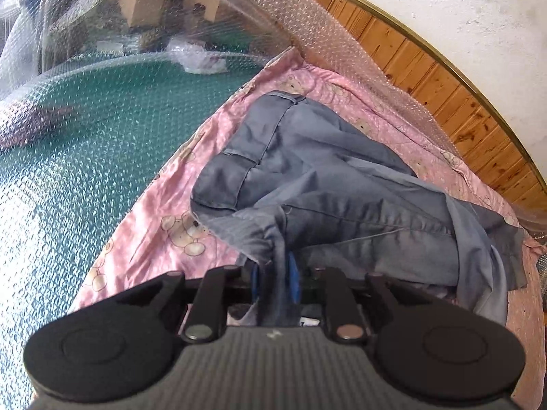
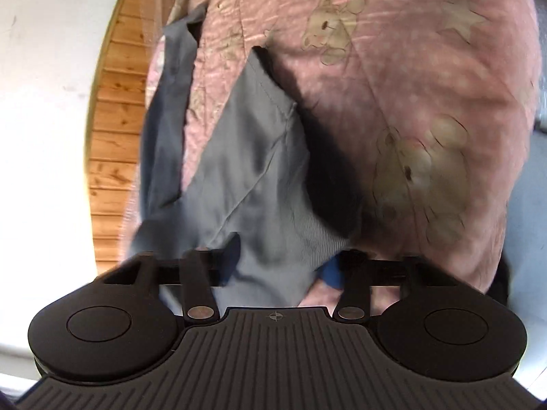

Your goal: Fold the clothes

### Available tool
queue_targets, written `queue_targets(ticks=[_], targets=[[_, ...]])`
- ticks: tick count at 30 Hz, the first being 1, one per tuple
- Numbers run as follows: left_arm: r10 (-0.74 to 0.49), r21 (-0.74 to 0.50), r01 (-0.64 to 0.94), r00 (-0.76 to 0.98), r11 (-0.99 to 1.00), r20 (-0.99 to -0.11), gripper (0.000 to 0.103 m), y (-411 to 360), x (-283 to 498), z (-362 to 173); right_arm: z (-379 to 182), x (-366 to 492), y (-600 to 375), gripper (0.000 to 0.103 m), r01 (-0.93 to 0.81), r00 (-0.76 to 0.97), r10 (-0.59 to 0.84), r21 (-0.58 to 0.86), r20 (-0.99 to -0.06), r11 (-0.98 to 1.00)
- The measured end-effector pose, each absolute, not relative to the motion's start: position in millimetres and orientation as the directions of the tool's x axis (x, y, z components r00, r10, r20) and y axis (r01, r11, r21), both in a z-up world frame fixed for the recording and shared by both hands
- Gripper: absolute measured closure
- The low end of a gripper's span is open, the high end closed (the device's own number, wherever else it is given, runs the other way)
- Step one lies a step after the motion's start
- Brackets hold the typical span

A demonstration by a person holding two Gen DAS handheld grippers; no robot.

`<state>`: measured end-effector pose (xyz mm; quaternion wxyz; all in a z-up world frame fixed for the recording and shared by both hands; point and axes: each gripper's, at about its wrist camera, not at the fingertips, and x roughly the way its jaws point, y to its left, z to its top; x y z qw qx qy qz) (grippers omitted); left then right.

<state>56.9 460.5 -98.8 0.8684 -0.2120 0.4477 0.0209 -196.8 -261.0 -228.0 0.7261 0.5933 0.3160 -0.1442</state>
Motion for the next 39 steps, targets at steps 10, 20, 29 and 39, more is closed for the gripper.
queue_targets(ticks=[10, 20, 29, 39], targets=[[-0.259, -0.367, -0.065, 0.598, 0.928, -0.759, 0.094, 450.6, 30.2, -106.6, -14.2, -163.5, -393.4, 0.103, 0.514, 0.857, -0.278, 0.681, -0.434, 0.521], [-0.144, -0.33, -0.319, 0.489, 0.889, -0.86, 0.085, 455.1, -49.4, -138.9, -85.5, -138.1, -460.6, 0.103, 0.767, 0.633, -0.304, 0.522, -0.712, 0.375], [-0.245, -0.529, -0.337, 0.614, 0.779, -0.751, 0.037, 393.7, 39.3, -91.4, -119.3, -147.9, -466.8, 0.103, 0.751, 0.641, -0.225, 0.539, -0.734, 0.381], [-0.188, -0.485, -0.485, 0.539, 0.728, -0.821, 0.101, 361.3, 158.6, -129.5, -82.6, -79.6, -459.2, 0.103, 0.622, 0.689, -0.093, 0.521, -0.719, 0.584]])
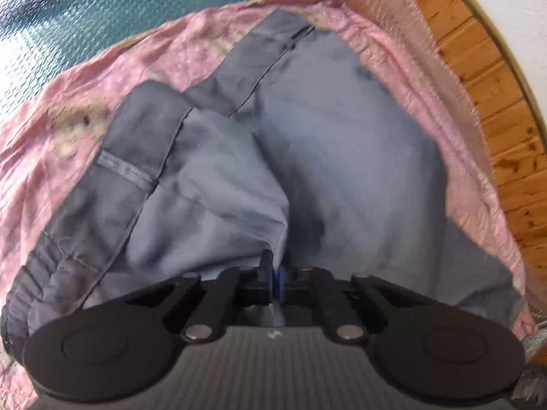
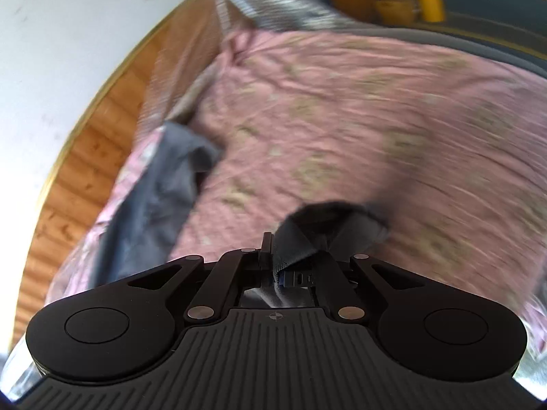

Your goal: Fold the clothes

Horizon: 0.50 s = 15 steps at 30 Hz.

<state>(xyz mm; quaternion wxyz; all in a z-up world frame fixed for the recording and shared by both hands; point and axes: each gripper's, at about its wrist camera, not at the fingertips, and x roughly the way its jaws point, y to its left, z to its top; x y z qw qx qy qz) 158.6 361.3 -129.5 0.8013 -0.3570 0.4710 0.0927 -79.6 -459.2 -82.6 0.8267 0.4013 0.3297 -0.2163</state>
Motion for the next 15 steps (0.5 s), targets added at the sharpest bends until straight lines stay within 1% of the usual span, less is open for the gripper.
queue_targets(ticks=[2, 5, 8, 9, 10, 11, 12, 13, 15], targets=[[-0.215, -0.589, -0.397, 0.671, 0.704, -0.709, 0.101, 370.6, 171.8, -75.0, -54.5, -53.6, -463.2, 0.103, 0.553, 0.764, -0.07, 0.596, -0.641, 0.582], [-0.251, -0.705, -0.195, 0.843, 0.682, -0.475, 0.101, 386.3, 168.9, 25.8, -0.4, -33.8, -468.9, 0.103, 0.435, 0.872, -0.062, 0.711, -0.485, 0.553], [-0.29, -0.708, 0.021, 0.921, 0.706, -0.262, 0.101, 395.3, 120.5, 100.2, 42.2, -40.1, -474.4, 0.103, 0.326, 0.936, -0.066, 0.779, -0.347, 0.536], [-0.301, -0.694, 0.076, 0.931, 0.716, -0.208, 0.101, 397.7, 99.2, 116.1, 52.4, -43.4, -476.2, 0.103, 0.301, 0.947, -0.068, 0.79, -0.315, 0.534], [-0.308, -0.683, 0.104, 0.933, 0.723, -0.184, 0.101, 400.1, 75.4, 120.7, 53.4, -48.5, -477.6, 0.103, 0.304, 0.946, -0.073, 0.783, -0.317, 0.543], [-0.305, -0.675, 0.095, 0.931, 0.732, -0.2, 0.101, 402.2, 53.3, 113.2, 49.6, -53.4, -478.7, 0.103, 0.322, 0.939, -0.08, 0.767, -0.336, 0.555], [-0.297, -0.667, 0.069, 0.925, 0.742, -0.235, 0.101, 404.1, 32.3, 99.6, 39.5, -57.6, -479.5, 0.103, 0.348, 0.926, -0.084, 0.75, -0.367, 0.563], [-0.287, -0.664, 0.022, 0.912, 0.748, -0.293, 0.101, 406.0, 15.7, 77.9, 20.1, -60.7, -480.1, 0.103, 0.388, 0.905, -0.084, 0.729, -0.417, 0.563], [-0.26, -0.649, -0.109, 0.857, 0.753, -0.445, 0.101, 409.4, -8.1, 19.3, -23.3, -65.2, -480.2, 0.103, 0.469, 0.85, -0.077, 0.683, -0.52, 0.561]])
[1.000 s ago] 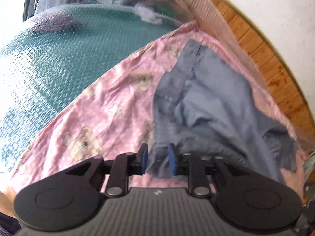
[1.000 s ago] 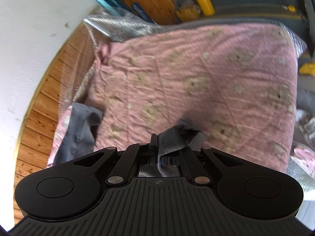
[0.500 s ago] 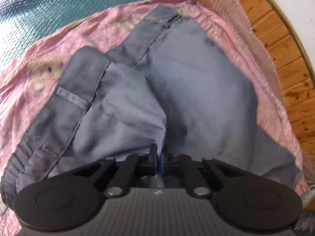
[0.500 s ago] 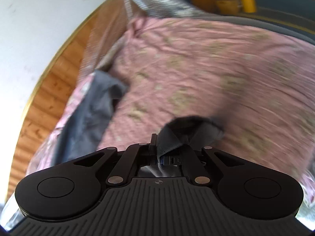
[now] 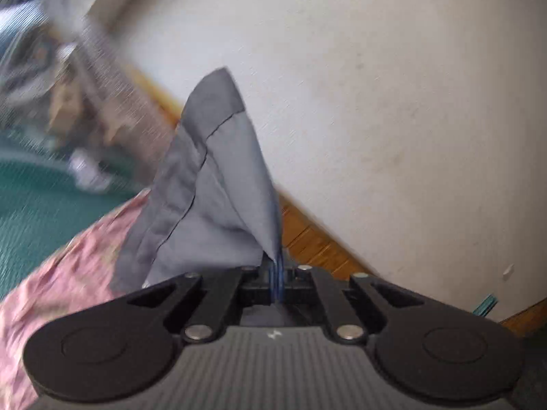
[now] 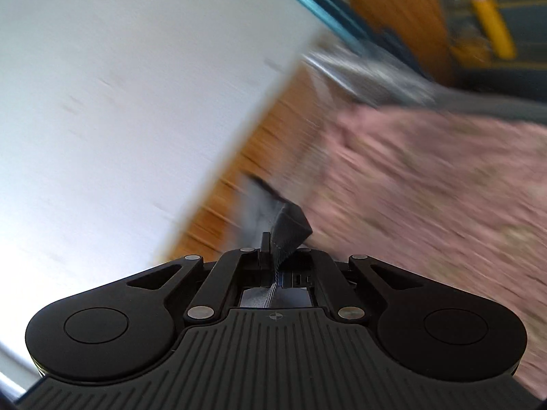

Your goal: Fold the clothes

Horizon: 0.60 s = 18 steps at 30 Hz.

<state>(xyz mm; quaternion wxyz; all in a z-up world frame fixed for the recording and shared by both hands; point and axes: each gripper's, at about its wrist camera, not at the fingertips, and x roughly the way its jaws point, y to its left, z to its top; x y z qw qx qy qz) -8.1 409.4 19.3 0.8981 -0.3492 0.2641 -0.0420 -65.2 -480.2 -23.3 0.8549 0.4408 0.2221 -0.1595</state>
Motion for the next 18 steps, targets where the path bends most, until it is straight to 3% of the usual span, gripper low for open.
queue_targets(ticks=[1, 3, 5, 7, 9, 12, 13, 14, 18], targets=[[-0.244, -0.635, -0.187, 0.814, 0.749, -0.528, 0.101, 411.4, -15.1, -15.6, -54.4, -64.2, -477.9, 0.101, 0.515, 0.808, -0.059, 0.655, -0.586, 0.552], [-0.219, -0.591, -0.346, 0.699, 0.729, -0.681, 0.1, 416.6, -27.6, -88.4, -116.5, -62.2, -473.4, 0.086, 0.601, 0.709, -0.02, 0.59, -0.705, 0.539], [-0.189, -0.512, -0.472, 0.576, 0.717, -0.795, 0.098, 417.6, -37.1, -147.7, -166.5, -64.4, -466.5, 0.086, 0.673, 0.61, -0.001, 0.518, -0.792, 0.527], [-0.158, -0.481, -0.499, 0.557, 0.721, -0.815, 0.098, 411.1, -41.3, -156.7, -185.7, -68.9, -457.2, 0.086, 0.682, 0.583, 0.009, 0.496, -0.812, 0.538], [-0.14, -0.472, -0.512, 0.559, 0.718, -0.817, 0.089, 406.7, -45.1, -159.0, -190.3, -70.2, -449.6, 0.085, 0.666, 0.59, 0.013, 0.495, -0.808, 0.558], [-0.122, -0.475, -0.524, 0.571, 0.707, -0.812, 0.084, 404.9, -42.6, -154.3, -188.7, -64.8, -444.4, 0.073, 0.637, 0.608, 0.009, 0.495, -0.794, 0.59], [-0.113, -0.467, -0.532, 0.567, 0.706, -0.816, 0.084, 404.1, -36.9, -152.3, -188.2, -60.9, -443.6, 0.079, 0.629, 0.6, 0.008, 0.478, -0.8, 0.613], [-0.104, -0.462, -0.54, 0.564, 0.704, -0.819, 0.084, 404.1, -32.5, -151.1, -186.6, -57.1, -443.3, 0.1, 0.618, 0.593, 0.007, 0.461, -0.805, 0.638], [-0.056, -0.426, -0.578, 0.548, 0.696, -0.835, 0.085, 402.9, -26.9, -147.4, -154.8, -76.0, -471.4, 0.103, 0.619, 0.67, -0.116, 0.465, -0.733, 0.634]])
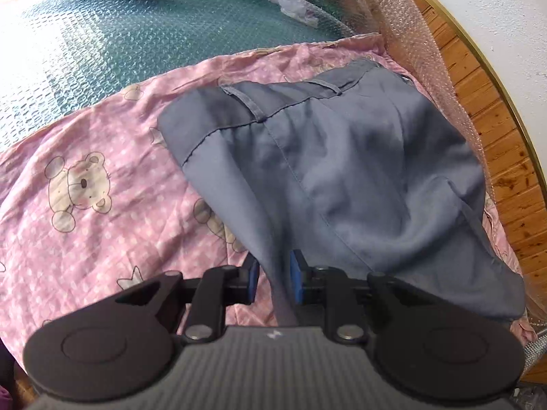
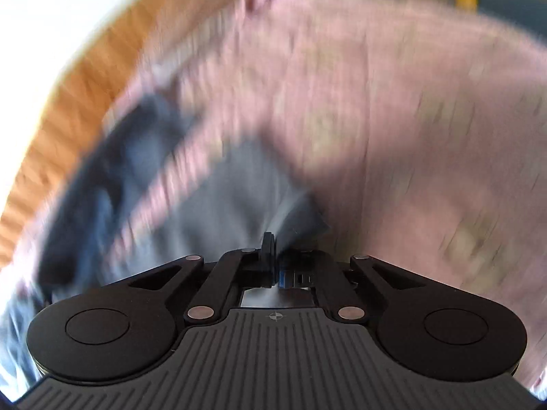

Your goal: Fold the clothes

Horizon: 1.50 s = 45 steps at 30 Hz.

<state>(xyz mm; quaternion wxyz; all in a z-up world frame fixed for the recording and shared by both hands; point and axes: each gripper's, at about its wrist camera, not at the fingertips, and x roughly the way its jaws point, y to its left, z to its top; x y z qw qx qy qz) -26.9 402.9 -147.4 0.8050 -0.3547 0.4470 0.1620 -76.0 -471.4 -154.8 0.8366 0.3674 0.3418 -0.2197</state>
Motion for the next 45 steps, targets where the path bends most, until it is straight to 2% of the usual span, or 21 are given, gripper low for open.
queue_targets(ticks=[1, 4, 5, 6, 8, 11, 13, 15, 18, 19, 20, 22, 25, 26, 30, 32, 34, 36, 38, 41, 45], targets=[[-0.045, -0.413, -0.589, 0.538, 0.695, -0.842, 0.085, 402.3, -27.5, -147.7, -150.9, -78.9, -481.8, 0.103, 0.64, 0.663, -0.143, 0.457, -0.735, 0.618], [-0.029, -0.393, -0.608, 0.519, 0.69, -0.854, 0.085, 400.3, -33.5, -152.8, -170.9, -64.8, -500.6, 0.102, 0.688, 0.51, -0.14, 0.305, -0.848, 0.658], [-0.027, -0.393, -0.614, 0.518, 0.685, -0.855, 0.085, 399.9, -36.2, -153.8, -178.9, -61.9, -503.2, 0.096, 0.692, 0.462, -0.132, 0.263, -0.877, 0.672], [-0.025, -0.395, -0.618, 0.519, 0.68, -0.854, 0.085, 399.8, -40.2, -152.9, -181.5, -62.5, -504.8, 0.084, 0.7, 0.434, -0.155, 0.224, -0.888, 0.679], [-0.017, -0.407, -0.623, 0.534, 0.668, -0.845, 0.084, 399.1, -49.7, -146.9, -162.7, -80.6, -500.6, 0.066, 0.746, 0.456, -0.306, 0.171, -0.836, 0.643], [-0.004, -0.424, -0.628, 0.557, 0.653, -0.831, 0.082, 398.3, -61.4, -132.8, -133.2, -102.9, -474.8, 0.066, 0.734, 0.544, -0.421, 0.168, -0.726, 0.658], [0.006, -0.432, -0.63, 0.57, 0.646, -0.822, 0.072, 398.5, -65.7, -123.1, -124.5, -102.7, -448.1, 0.066, 0.646, 0.623, -0.39, 0.166, -0.678, 0.745], [0.027, -0.427, -0.635, 0.576, 0.643, -0.817, 0.06, 401.4, -62.2, -116.1, -127.6, -91.8, -418.6, 0.067, 0.505, 0.684, -0.279, 0.162, -0.674, 0.848], [0.058, -0.416, -0.649, 0.578, 0.637, -0.814, 0.051, 411.6, -48.7, -113.1, -153.2, -73.8, -391.2, 0.067, 0.351, 0.67, -0.122, 0.168, -0.732, 0.921], [0.065, -0.411, -0.658, 0.573, 0.631, -0.817, 0.048, 417.3, -43.4, -116.2, -165.8, -69.7, -390.8, 0.067, 0.367, 0.623, -0.136, 0.134, -0.77, 0.92], [0.073, -0.404, -0.67, 0.564, 0.623, -0.823, 0.045, 423.5, -38.3, -120.8, -178.0, -67.5, -394.8, 0.071, 0.413, 0.56, -0.186, 0.077, -0.808, 0.907], [0.087, -0.388, -0.693, 0.544, 0.608, -0.835, 0.045, 436.0, -28.1, -130.1, -198.0, -66.7, -404.9, 0.072, 0.498, 0.444, -0.279, -0.024, -0.851, 0.867], [0.1, -0.37, -0.721, 0.517, 0.585, -0.85, 0.049, 455.0, -15.1, -143.9, -191.7, -80.7, -423.9, 0.064, 0.632, 0.357, -0.385, -0.083, -0.851, 0.771], [0.093, -0.377, -0.722, 0.519, 0.58, -0.85, 0.049, 461.6, -15.1, -147.5, -185.7, -84.8, -426.0, 0.064, 0.658, 0.346, -0.395, -0.08, -0.851, 0.748], [0.043, -0.447, -0.699, 0.563, 0.558, -0.826, 0.045, 484.0, -26.9, -158.8, -141.3, -86.4, -384.3, 0.064, 0.623, 0.46, -0.341, 0.024, -0.82, 0.782], [0.014, -0.483, -0.687, 0.583, 0.542, -0.812, 0.045, 492.8, -34.0, -168.2, -124.9, -77.7, -335.8, 0.062, 0.532, 0.529, -0.283, 0.053, -0.8, 0.845], [-0.025, -0.527, -0.66, 0.612, 0.536, -0.791, 0.049, 497.8, -34.4, -177.9, -117.3, -64.9, -280.9, 0.059, 0.408, 0.585, -0.188, 0.086, -0.789, 0.909], [-0.067, -0.567, -0.61, 0.646, 0.554, -0.76, 0.077, 499.2, -27.0, -181.6, -122.3, -45.1, -223.6, 0.056, 0.268, 0.608, -0.089, 0.099, -0.789, 0.958], [-0.089, -0.581, -0.546, 0.678, 0.603, -0.729, 0.095, 497.6, -16.9, -174.8, -132.3, -27.4, -172.2, 0.054, 0.148, 0.609, -0.018, 0.091, -0.793, 0.985], [-0.084, -0.551, -0.546, 0.658, 0.631, -0.748, 0.095, 503.9, -13.8, -171.0, -161.3, -2.6, -131.8, 0.056, 0.124, 0.544, -0.009, 0.07, -0.839, 0.99], [-0.138, -0.535, -0.557, 0.6, 0.636, -0.788, 0.093, 518.0, -30.4, -190.6, -206.5, -2.5, -157.6, 0.061, 0.332, 0.348, -0.112, 0.011, -0.931, 0.943]])
